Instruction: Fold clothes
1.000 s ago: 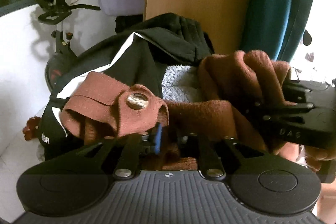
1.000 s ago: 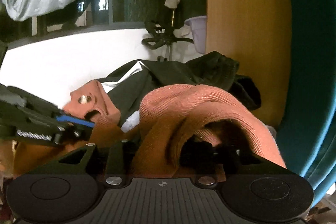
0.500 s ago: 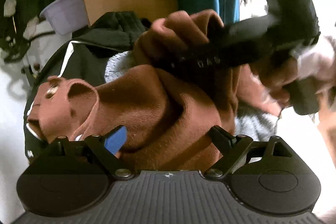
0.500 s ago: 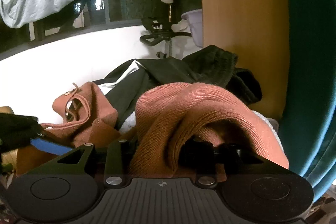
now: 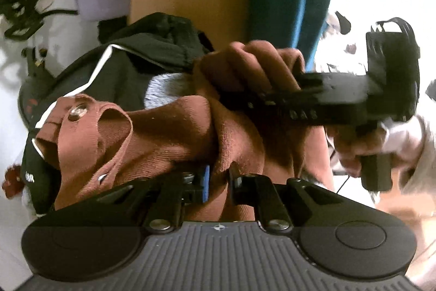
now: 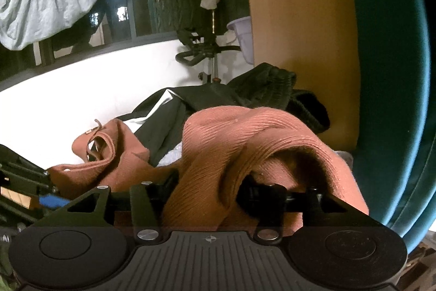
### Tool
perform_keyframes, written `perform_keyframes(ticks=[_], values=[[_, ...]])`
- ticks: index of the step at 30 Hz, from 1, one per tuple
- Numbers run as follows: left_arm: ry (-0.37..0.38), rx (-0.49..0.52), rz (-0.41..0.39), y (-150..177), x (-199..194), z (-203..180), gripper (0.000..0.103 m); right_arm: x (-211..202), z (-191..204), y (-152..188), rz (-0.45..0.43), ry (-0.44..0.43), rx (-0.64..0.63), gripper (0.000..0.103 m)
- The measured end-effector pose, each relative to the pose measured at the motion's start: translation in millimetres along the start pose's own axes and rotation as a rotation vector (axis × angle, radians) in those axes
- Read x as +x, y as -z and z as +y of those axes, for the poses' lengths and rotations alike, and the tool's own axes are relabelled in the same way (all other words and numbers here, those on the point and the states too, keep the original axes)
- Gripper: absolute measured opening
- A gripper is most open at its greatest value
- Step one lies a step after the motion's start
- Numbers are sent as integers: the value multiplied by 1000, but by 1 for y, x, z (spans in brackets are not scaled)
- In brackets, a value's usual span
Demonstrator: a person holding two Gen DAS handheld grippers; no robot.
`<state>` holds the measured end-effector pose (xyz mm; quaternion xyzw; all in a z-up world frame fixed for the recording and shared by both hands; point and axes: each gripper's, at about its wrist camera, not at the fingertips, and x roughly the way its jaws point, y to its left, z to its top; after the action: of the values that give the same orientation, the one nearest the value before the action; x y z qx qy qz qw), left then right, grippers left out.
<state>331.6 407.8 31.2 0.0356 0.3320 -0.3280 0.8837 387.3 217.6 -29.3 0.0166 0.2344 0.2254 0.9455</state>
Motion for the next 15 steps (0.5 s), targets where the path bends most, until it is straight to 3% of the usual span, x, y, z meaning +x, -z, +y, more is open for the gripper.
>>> perform_keyframes(ticks=[3,10,15], values=[[-4,-90,-25,-5,-6,12,13,-3,-1,-1,-7,-2,8,56],[-85,-352,-116,-15,-8,60,13,-18,-5,3,-28,-11,13,95],[-142,-360,-134,-21,1,69,14,-39,-17,21,-33,27,19,100]])
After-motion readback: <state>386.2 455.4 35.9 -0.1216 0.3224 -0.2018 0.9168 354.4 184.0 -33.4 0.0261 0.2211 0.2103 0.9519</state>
